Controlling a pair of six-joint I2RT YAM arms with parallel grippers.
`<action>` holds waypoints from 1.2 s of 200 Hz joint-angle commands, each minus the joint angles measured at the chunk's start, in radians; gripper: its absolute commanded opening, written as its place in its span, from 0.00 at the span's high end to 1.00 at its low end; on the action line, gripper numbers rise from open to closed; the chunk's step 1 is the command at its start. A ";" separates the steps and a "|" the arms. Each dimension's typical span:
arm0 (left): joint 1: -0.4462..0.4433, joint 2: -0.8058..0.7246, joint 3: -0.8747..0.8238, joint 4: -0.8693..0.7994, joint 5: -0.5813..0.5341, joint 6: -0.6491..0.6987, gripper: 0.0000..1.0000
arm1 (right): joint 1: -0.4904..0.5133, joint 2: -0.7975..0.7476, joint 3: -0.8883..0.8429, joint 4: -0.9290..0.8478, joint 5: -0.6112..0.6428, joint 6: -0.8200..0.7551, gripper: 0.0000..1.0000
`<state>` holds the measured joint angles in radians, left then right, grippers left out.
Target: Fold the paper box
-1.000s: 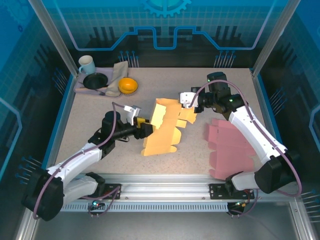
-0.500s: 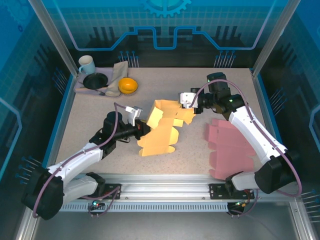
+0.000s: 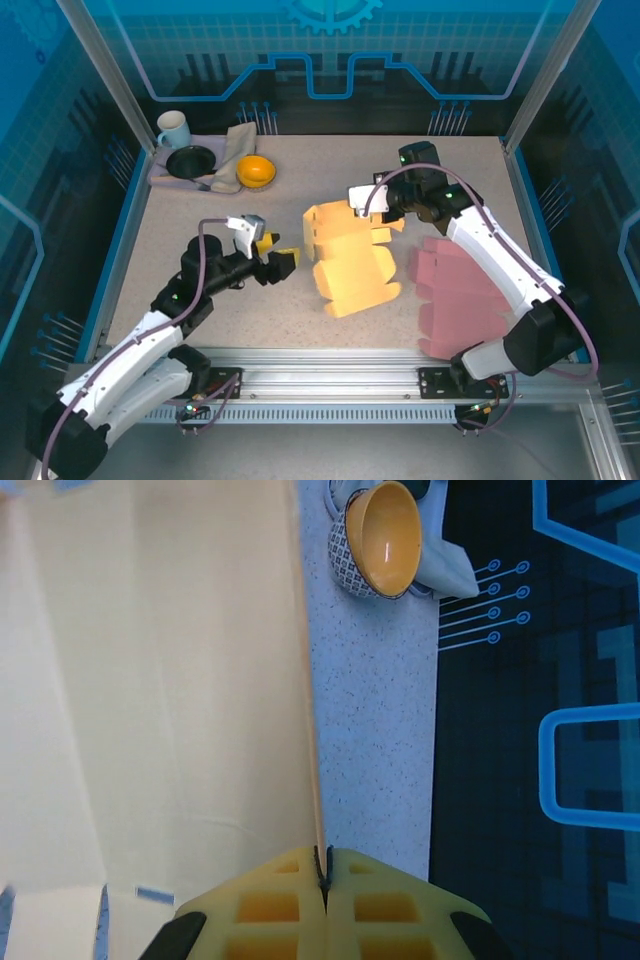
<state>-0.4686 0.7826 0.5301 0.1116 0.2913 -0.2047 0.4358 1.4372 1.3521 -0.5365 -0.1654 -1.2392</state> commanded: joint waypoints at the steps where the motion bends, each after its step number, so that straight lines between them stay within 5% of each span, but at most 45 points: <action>1: -0.014 0.010 0.030 -0.066 -0.058 0.047 0.21 | 0.043 0.003 -0.004 0.063 0.054 -0.039 1.00; 46: -0.010 0.104 -0.024 -0.002 -0.328 0.037 0.24 | 0.126 -0.047 -0.252 0.437 0.126 -0.058 1.00; 116: -0.006 0.096 -0.140 0.119 -0.354 0.033 0.25 | 0.144 0.054 -0.445 0.779 0.172 -0.109 1.00; 186: 0.021 0.239 -0.178 0.185 -0.342 0.051 0.34 | 0.133 0.134 -0.522 0.901 0.179 -0.092 1.00; 240: 0.047 0.369 -0.120 0.210 -0.229 0.061 0.38 | 0.132 0.161 -0.588 1.003 0.211 -0.088 1.00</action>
<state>-0.4267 1.1011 0.3668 0.2794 -0.0090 -0.1761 0.5705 1.5810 0.7853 0.3847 0.0273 -1.3437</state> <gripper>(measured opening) 0.626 0.043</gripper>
